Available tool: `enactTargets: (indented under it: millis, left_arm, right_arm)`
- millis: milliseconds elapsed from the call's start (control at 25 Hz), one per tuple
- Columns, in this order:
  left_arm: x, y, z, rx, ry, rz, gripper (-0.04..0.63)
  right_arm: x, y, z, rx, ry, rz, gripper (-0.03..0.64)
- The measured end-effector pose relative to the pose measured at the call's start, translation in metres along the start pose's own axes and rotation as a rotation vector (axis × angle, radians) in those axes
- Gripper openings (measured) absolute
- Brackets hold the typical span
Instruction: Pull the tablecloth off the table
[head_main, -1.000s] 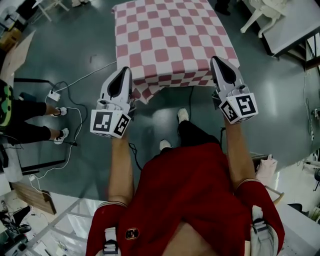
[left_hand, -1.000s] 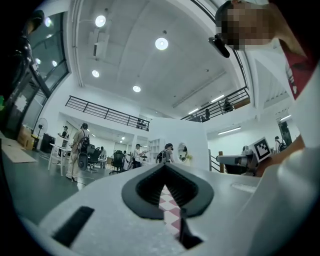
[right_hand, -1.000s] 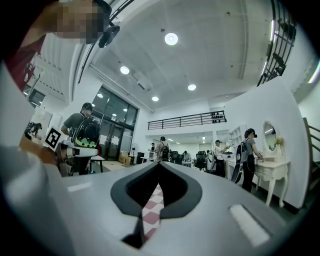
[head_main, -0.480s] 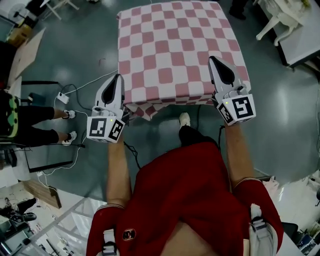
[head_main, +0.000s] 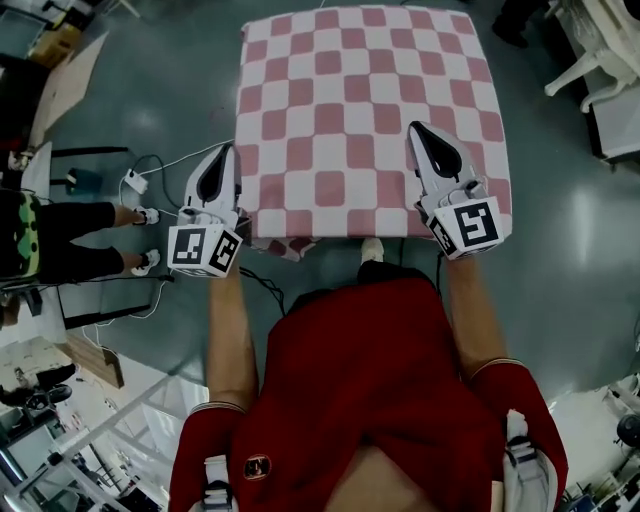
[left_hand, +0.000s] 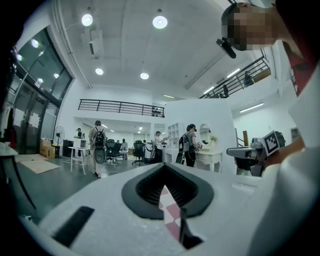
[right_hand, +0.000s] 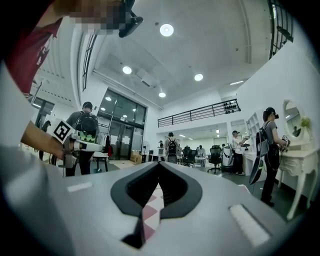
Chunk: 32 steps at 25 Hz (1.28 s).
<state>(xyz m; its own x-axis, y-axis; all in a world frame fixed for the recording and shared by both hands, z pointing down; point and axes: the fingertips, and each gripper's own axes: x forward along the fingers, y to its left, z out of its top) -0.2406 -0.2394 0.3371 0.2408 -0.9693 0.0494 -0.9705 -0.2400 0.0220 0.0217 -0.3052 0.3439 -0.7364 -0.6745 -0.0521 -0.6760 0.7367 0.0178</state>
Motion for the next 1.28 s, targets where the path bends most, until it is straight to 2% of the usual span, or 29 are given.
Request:
enactTargets:
  millis: [160,400,720,960,1280]
  left_arm:
    - [0.020,0.023,-0.017,-0.019,0.041,0.038,0.002]
    - [0.043,0.064,-0.040,-0.029,0.096,0.055,0.002]
    - [0.068,0.118,-0.071,-0.051,0.158,0.023,0.003]
    - [0.085,0.158,-0.106,-0.104,0.228,0.025,0.003]
    - [0.109,0.200,-0.166,-0.232,0.336,0.031,0.111]
  right_arm:
    - [0.024,-0.017,-0.015,0.026,0.022,0.010,0.014]
    - [0.056,-0.014,-0.023,0.008,0.053,0.030,0.014]
    - [0.090,0.000,-0.029,-0.005,0.088,-0.026,0.014]
    - [0.112,0.012,-0.035,-0.017,0.124,-0.063,0.014]
    - [0.125,0.023,-0.047,-0.059,0.193,-0.094,0.014]
